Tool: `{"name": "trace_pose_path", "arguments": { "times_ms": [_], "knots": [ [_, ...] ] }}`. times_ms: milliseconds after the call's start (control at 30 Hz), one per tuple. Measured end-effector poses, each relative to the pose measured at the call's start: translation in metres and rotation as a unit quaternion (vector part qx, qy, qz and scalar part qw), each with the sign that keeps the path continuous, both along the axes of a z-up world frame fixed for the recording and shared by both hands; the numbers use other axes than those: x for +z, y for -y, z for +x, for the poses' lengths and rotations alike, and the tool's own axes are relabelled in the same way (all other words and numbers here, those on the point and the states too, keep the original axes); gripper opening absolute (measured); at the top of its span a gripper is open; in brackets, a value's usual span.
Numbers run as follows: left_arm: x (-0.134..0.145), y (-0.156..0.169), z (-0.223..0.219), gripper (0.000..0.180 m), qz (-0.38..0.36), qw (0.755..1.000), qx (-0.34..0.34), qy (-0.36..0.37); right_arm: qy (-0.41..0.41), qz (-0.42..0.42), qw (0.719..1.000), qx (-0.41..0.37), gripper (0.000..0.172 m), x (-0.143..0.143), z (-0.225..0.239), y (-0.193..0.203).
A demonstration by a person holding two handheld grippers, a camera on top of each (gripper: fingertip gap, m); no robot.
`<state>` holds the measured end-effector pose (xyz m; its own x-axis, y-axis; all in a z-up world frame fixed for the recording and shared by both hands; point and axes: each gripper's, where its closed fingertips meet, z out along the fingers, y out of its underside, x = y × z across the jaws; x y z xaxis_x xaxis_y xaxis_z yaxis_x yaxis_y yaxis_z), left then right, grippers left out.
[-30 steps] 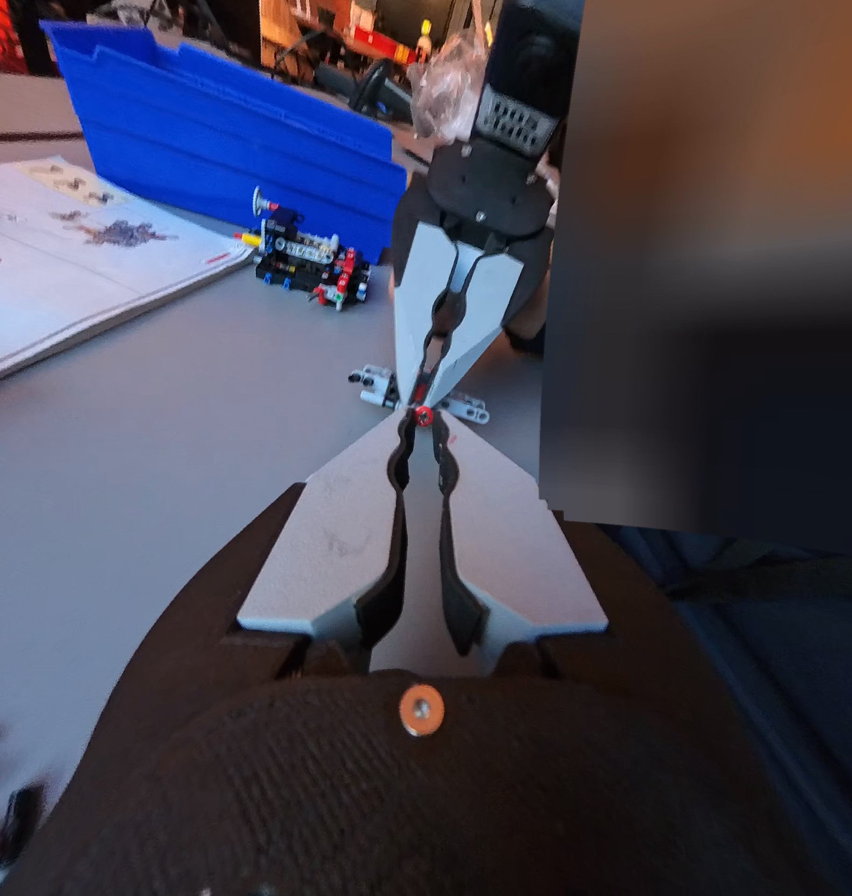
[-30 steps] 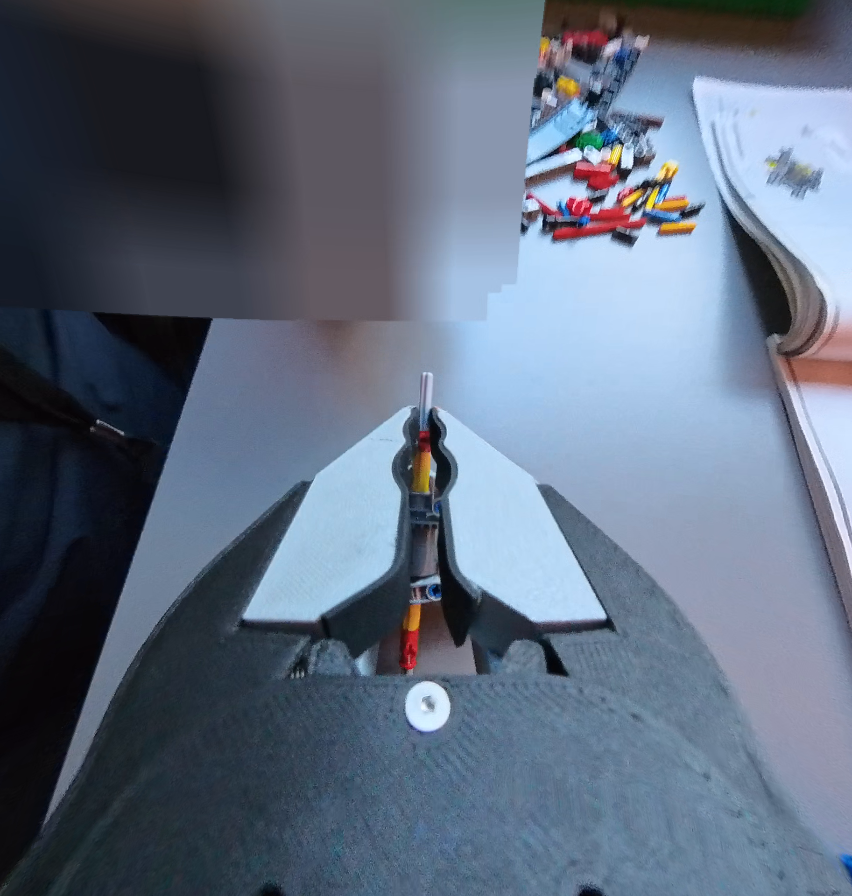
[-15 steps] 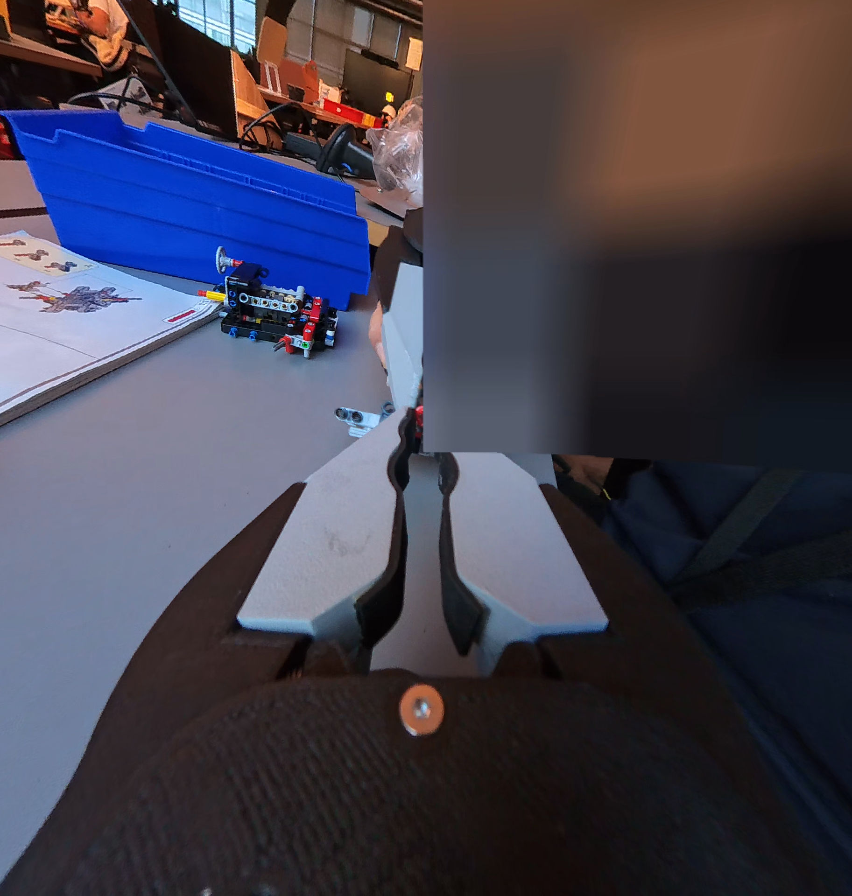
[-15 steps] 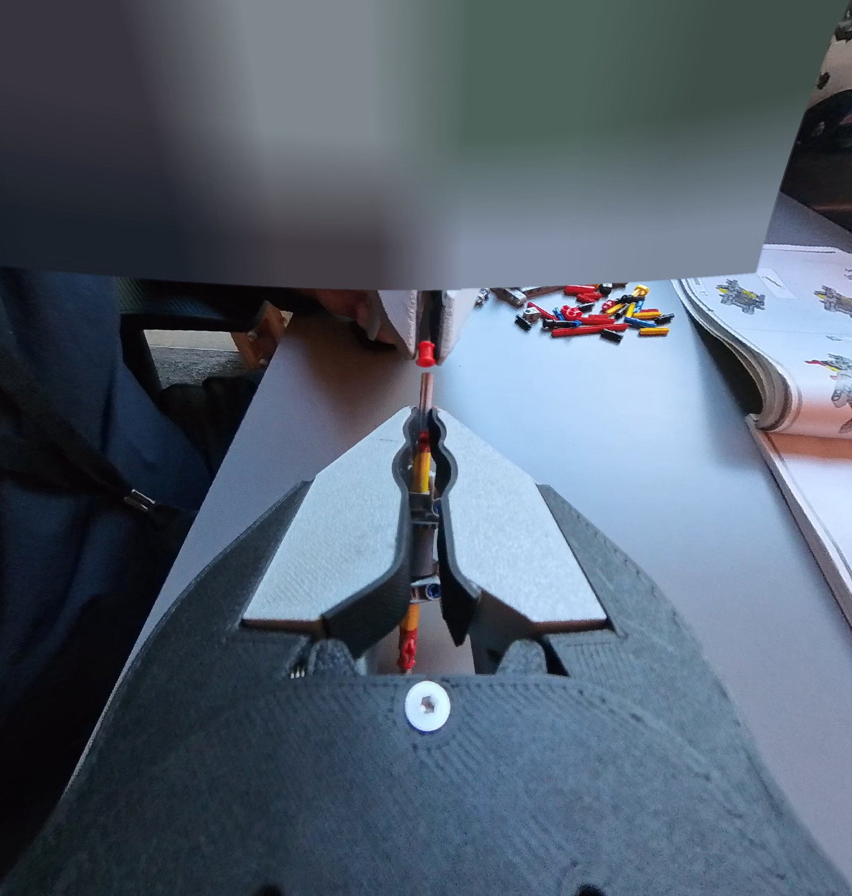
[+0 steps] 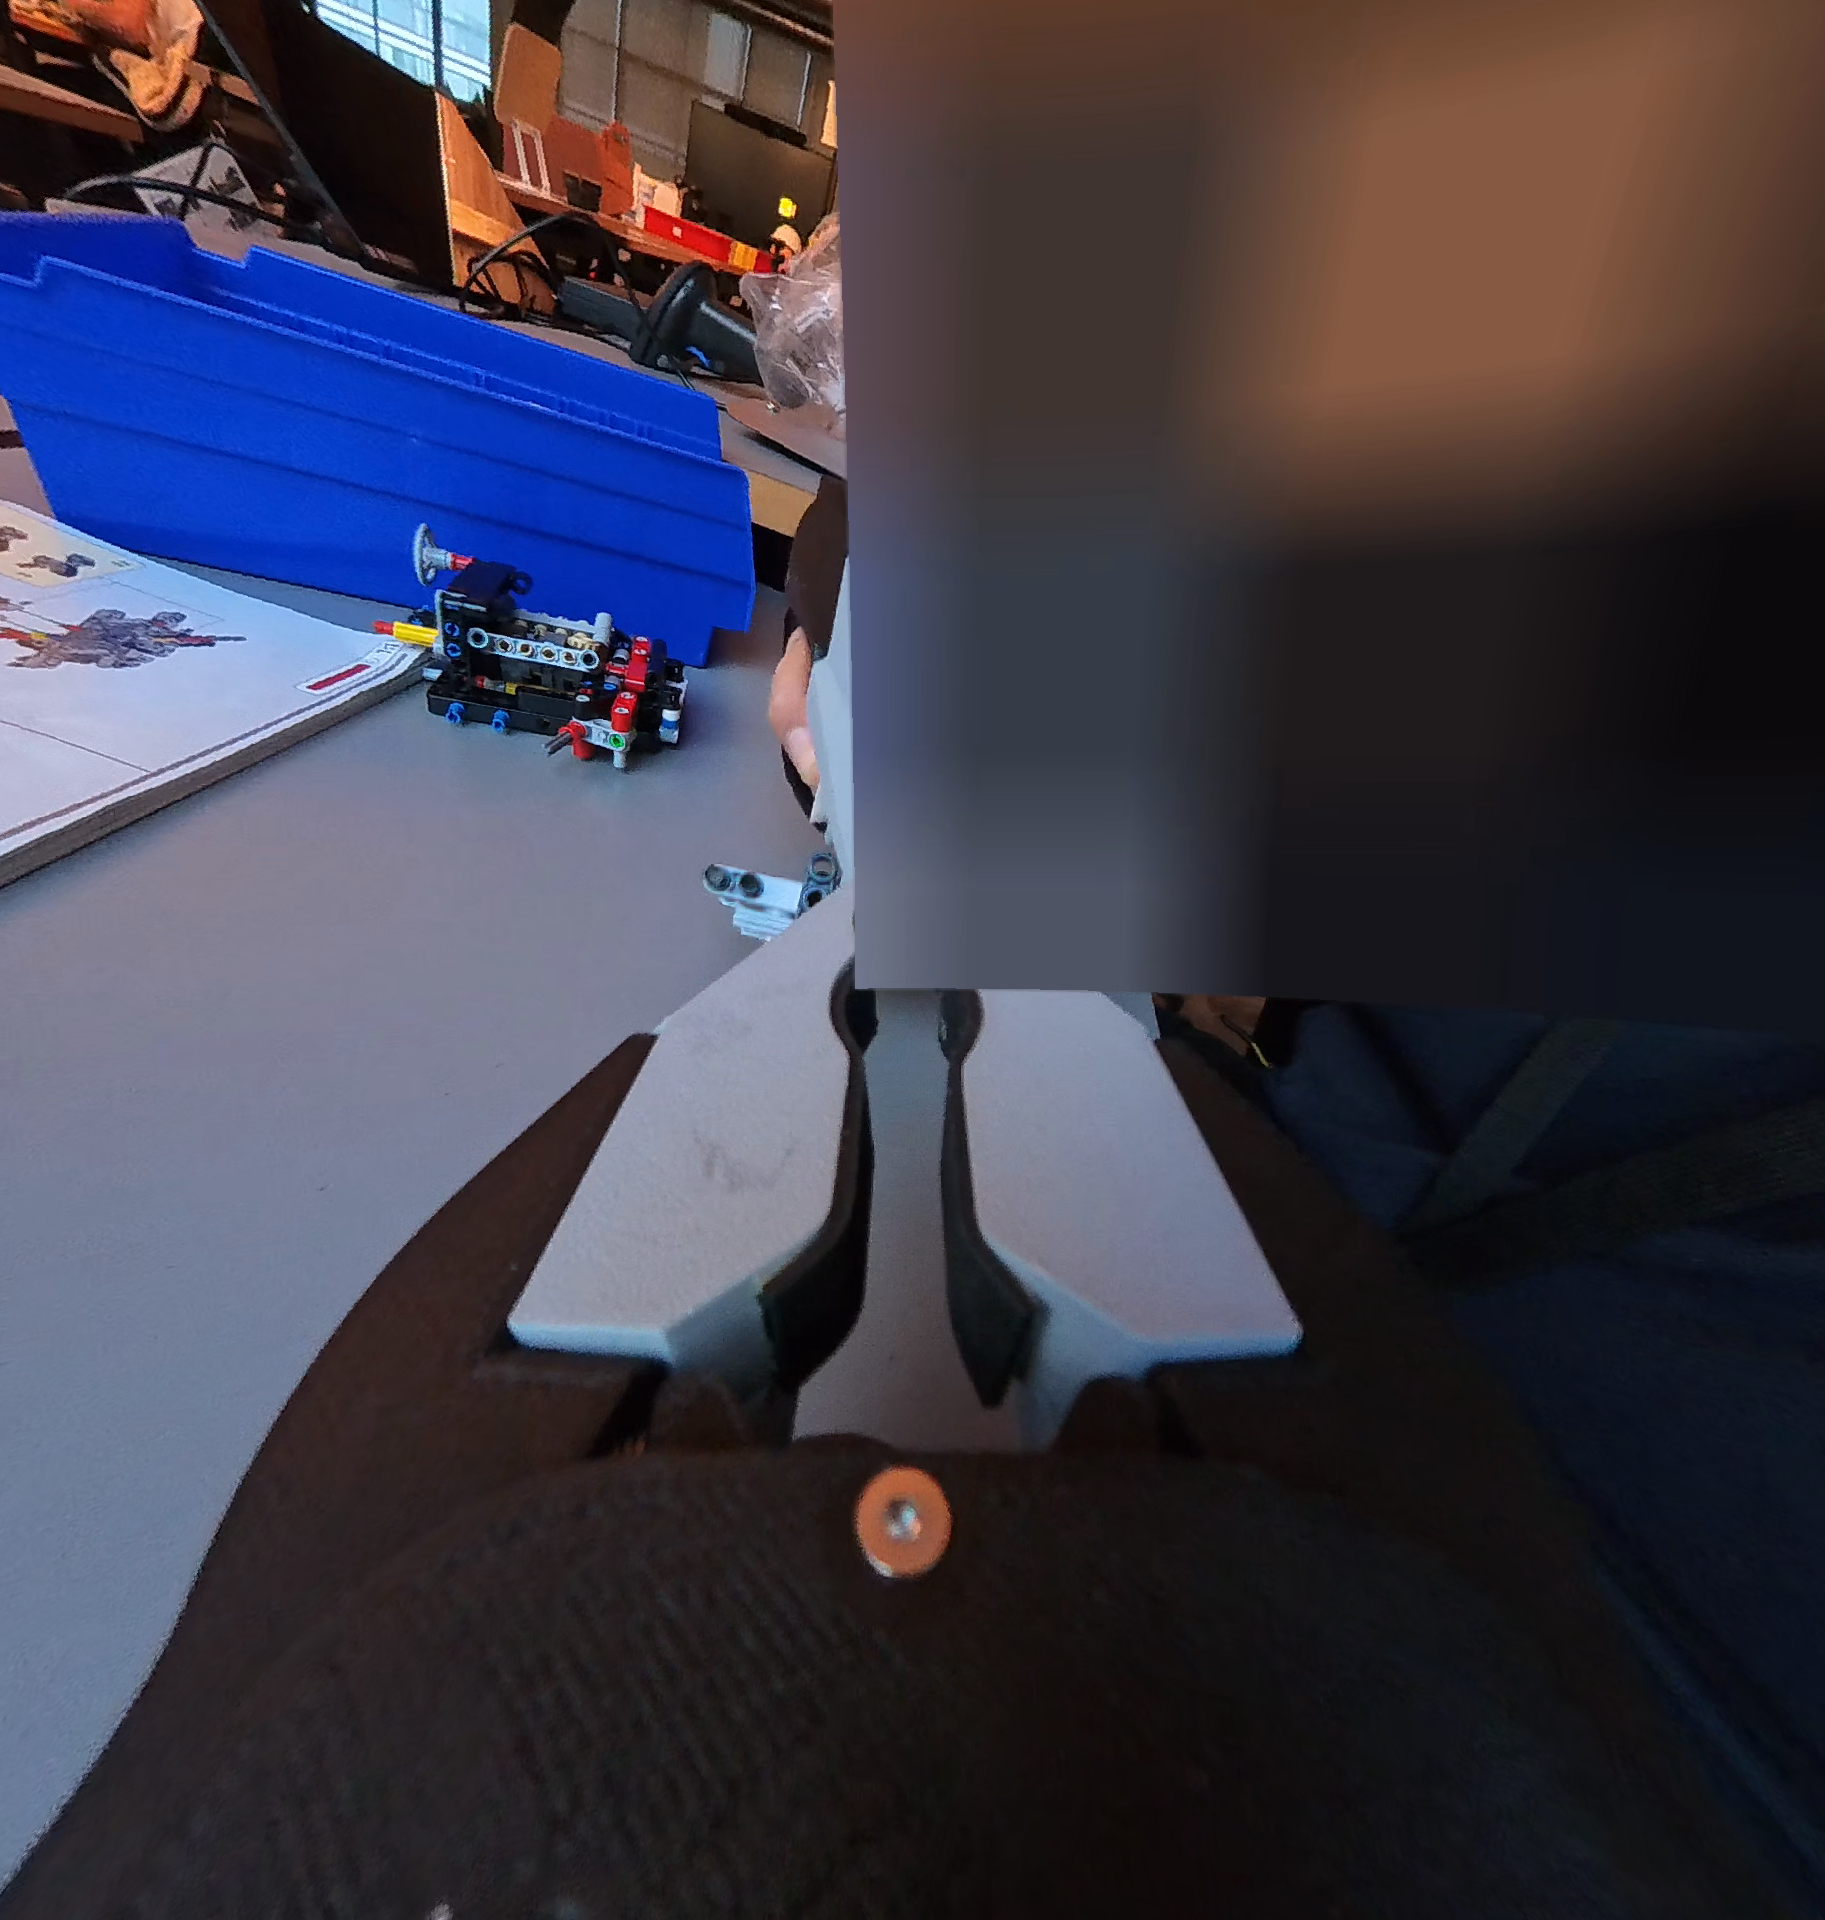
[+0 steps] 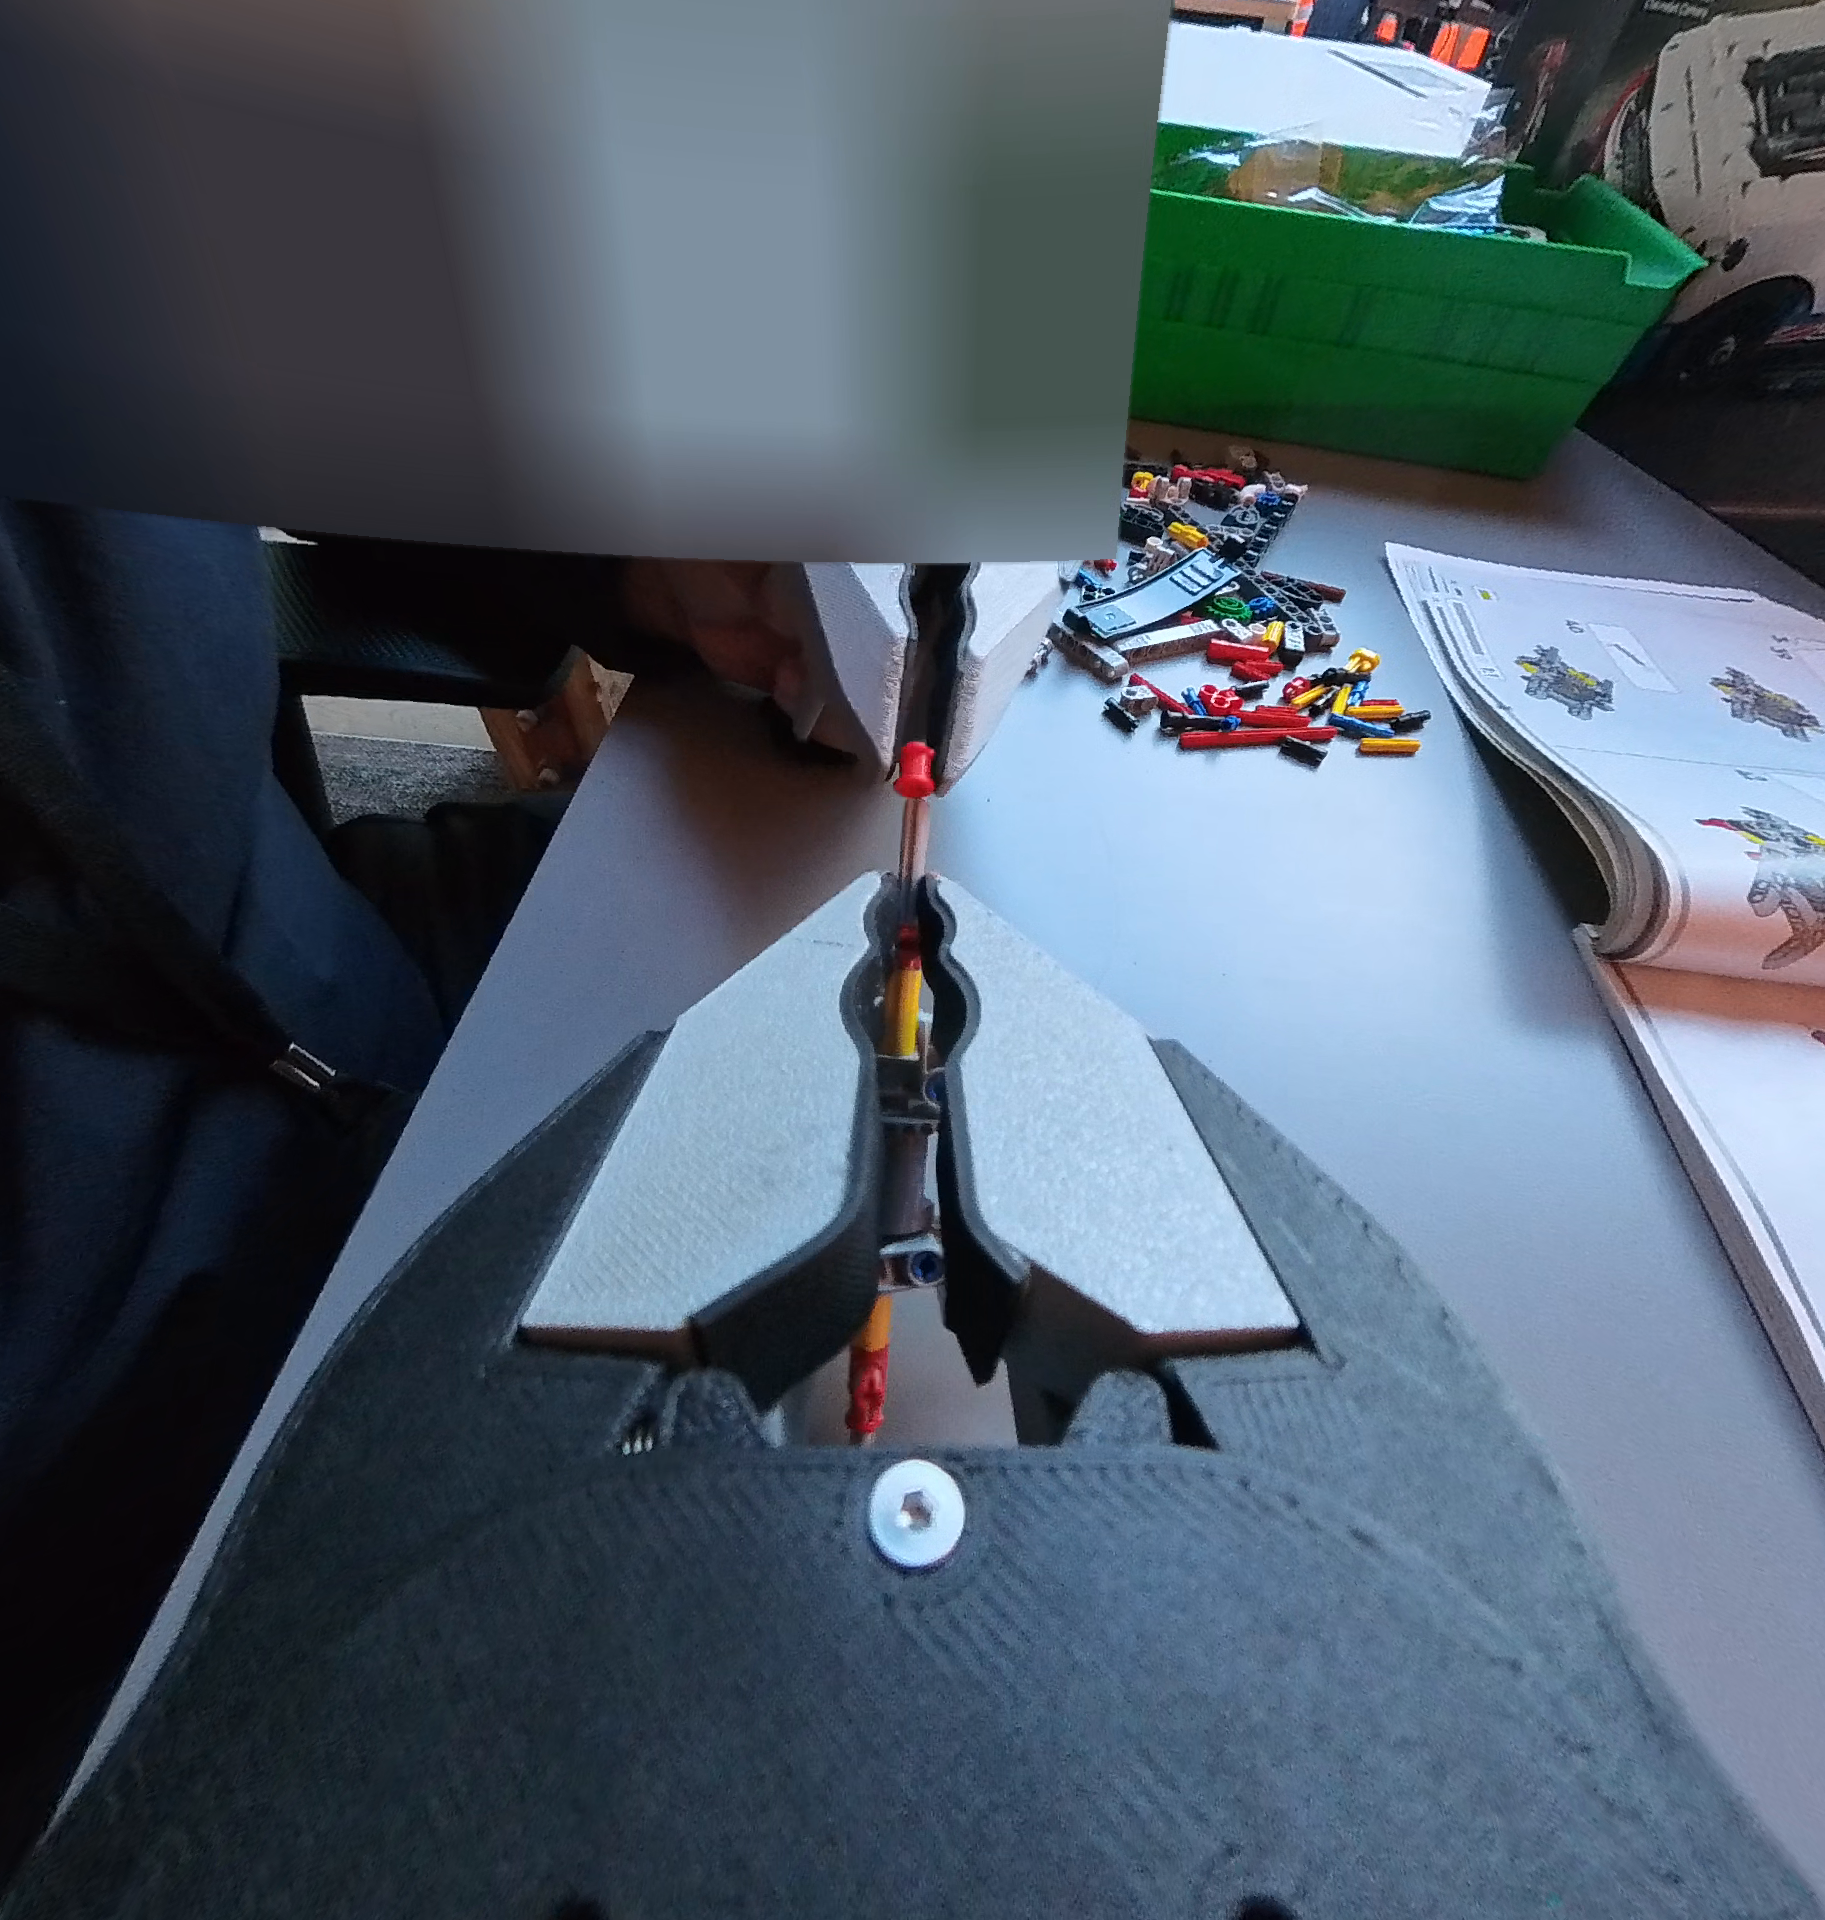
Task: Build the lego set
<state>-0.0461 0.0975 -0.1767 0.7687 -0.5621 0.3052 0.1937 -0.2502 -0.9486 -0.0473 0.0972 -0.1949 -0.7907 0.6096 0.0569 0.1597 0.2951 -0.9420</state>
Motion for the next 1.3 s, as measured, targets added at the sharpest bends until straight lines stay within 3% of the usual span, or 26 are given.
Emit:
{"name": "trace_pose_path", "arguments": {
  "times_ms": [1300],
  "knots": [
    [-0.023,-0.001,-0.005,0.004,-0.079,0.996,0.011,-0.026,0.01,0.069,0.997,-0.024,0.0,-0.018,-0.004,0.0]
  ]
}}
